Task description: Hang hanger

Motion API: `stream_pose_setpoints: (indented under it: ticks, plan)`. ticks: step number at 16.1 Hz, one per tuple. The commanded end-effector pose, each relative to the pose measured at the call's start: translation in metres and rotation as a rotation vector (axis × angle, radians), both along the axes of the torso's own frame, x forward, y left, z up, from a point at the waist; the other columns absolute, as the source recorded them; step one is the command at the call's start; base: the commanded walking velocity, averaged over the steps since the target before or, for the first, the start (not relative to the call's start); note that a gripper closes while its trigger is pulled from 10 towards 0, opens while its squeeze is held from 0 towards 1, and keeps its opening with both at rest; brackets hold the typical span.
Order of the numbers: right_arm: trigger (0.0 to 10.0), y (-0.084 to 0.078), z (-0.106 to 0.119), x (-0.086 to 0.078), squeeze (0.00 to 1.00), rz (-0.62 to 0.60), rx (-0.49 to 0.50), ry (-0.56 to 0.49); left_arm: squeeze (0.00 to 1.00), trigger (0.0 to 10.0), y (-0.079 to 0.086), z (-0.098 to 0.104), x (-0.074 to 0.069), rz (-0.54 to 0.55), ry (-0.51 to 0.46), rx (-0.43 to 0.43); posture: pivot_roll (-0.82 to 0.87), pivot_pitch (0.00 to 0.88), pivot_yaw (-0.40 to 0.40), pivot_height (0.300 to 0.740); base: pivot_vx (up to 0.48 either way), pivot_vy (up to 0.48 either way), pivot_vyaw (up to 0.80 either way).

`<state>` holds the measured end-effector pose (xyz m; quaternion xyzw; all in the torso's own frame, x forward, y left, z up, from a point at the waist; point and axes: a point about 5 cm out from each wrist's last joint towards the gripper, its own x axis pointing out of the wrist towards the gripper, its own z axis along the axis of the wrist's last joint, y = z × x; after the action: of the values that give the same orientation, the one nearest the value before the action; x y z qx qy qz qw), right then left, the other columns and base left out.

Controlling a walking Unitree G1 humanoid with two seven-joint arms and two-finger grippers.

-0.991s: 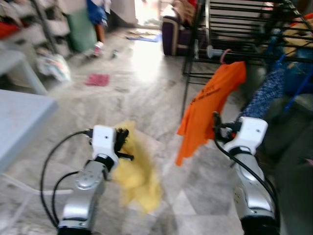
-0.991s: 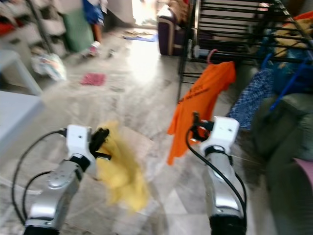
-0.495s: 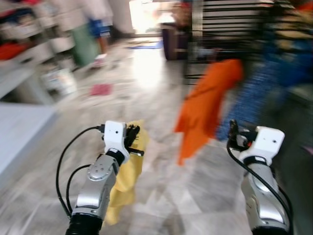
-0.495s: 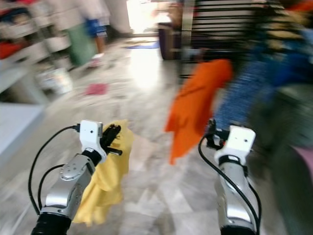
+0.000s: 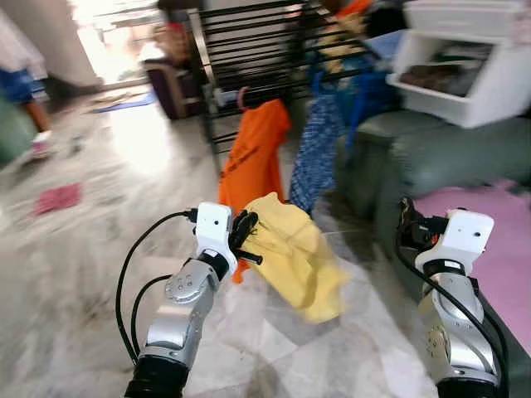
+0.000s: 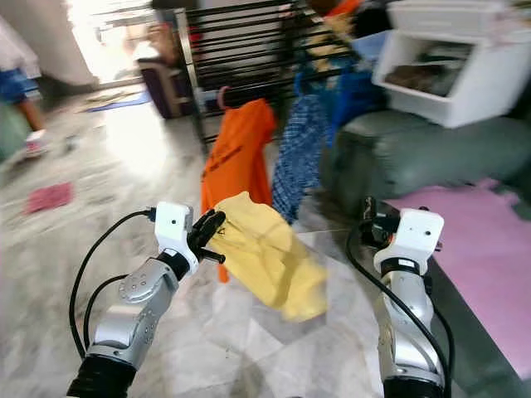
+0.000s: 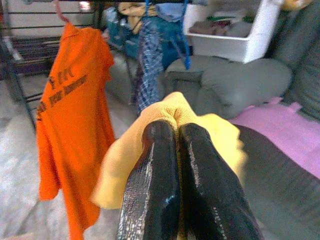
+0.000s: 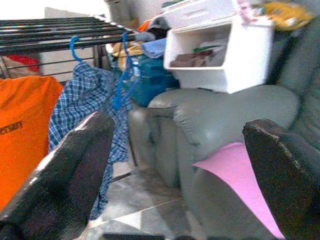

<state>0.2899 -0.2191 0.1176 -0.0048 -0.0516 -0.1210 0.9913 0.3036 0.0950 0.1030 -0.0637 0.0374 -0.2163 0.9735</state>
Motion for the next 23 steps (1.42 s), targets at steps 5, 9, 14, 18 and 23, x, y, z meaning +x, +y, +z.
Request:
stream_pose_setpoints:
  ticks: [5, 9, 14, 18, 23]
  plan:
    - [10.0, 0.019, 0.003, 0.009, 0.00, 0.056, 0.014, -0.007, 0.00, 10.0, 0.010, 0.009, 0.005, 0.032, -0.049, 0.008, -0.02, 0.000, 0.041, 0.740, 0.000, 0.361, -0.52]
    - [10.0, 0.018, 0.004, 0.011, 0.00, 0.051, 0.014, -0.009, 0.00, 10.0, 0.007, 0.014, 0.009, 0.035, -0.079, 0.018, -0.02, 0.000, 0.045, 0.740, 0.000, 0.236, -0.32]
    - [10.0, 0.015, 0.000, 0.003, 0.00, 0.052, -0.004, 0.004, 0.00, 10.0, 0.023, 0.017, 0.001, 0.092, -0.190, 0.101, -0.03, 0.000, 0.056, 0.740, 0.000, 0.000, 0.00]
    - [10.0, 0.013, -0.002, -0.002, 0.00, 0.041, -0.001, 0.013, 0.00, 10.0, 0.036, 0.003, -0.002, 0.101, -0.164, 0.097, -0.04, 0.000, 0.032, 0.740, 0.000, 0.000, 0.00]
    - [10.0, 0.013, -0.002, -0.003, 0.00, 0.065, -0.013, 0.024, 0.00, 10.0, 0.057, 0.000, -0.008, 0.239, -0.139, 0.051, -0.03, 0.000, 0.007, 0.740, 0.000, 0.000, 0.00]
